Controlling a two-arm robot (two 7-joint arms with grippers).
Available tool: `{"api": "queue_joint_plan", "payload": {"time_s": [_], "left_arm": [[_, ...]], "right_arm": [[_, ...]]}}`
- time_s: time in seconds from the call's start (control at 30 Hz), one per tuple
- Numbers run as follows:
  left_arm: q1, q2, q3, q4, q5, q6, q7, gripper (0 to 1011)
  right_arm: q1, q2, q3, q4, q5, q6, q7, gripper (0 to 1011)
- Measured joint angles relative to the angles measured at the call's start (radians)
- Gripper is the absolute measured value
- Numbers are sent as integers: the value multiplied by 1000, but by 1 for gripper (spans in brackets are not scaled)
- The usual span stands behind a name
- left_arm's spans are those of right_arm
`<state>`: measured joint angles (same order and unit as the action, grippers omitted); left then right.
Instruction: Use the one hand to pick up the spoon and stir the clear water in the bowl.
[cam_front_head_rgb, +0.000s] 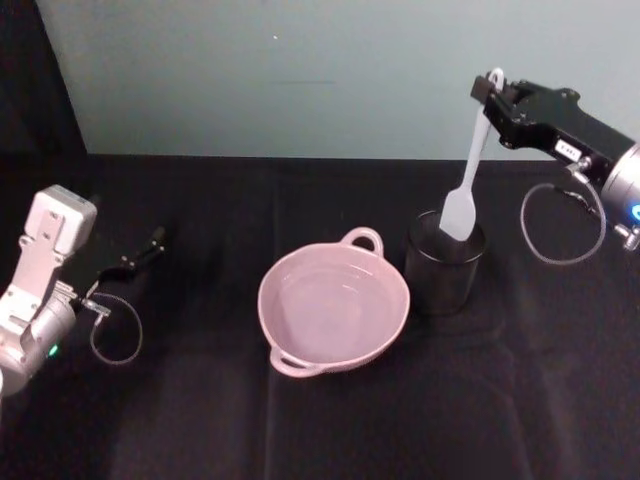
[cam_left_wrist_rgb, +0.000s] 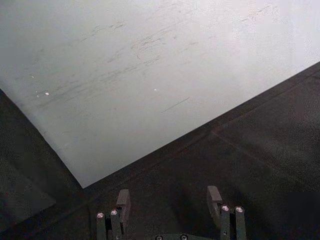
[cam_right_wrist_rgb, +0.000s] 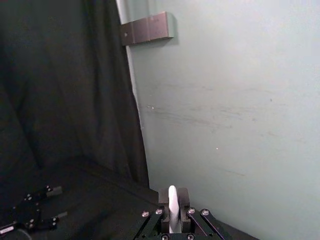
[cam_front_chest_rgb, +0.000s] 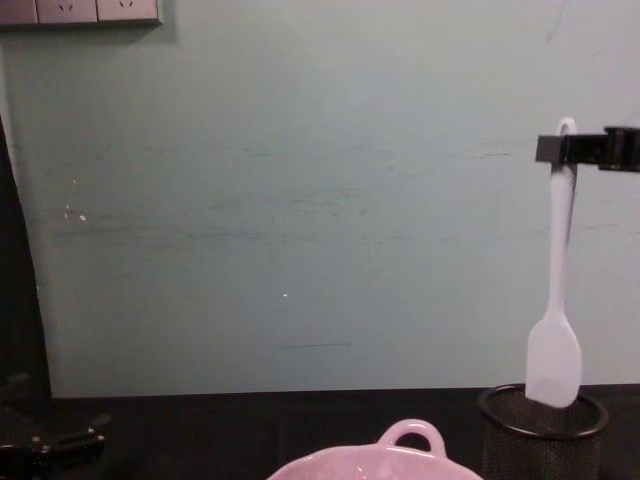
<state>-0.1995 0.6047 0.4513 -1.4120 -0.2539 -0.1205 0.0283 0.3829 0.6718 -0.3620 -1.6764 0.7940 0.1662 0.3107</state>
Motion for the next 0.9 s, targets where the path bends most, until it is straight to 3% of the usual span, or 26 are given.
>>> {"api": "queue_joint_plan", "payload": {"time_s": [0.2,0.9], "left_arm": [[0,0,0,0,0,0,0,1011],[0,0,0,0,0,0,0,1011]], "right_arm": [[8,1,6,-16,-21,19,11,121],[8,1,6,-15,-21,19,11,121]]}}
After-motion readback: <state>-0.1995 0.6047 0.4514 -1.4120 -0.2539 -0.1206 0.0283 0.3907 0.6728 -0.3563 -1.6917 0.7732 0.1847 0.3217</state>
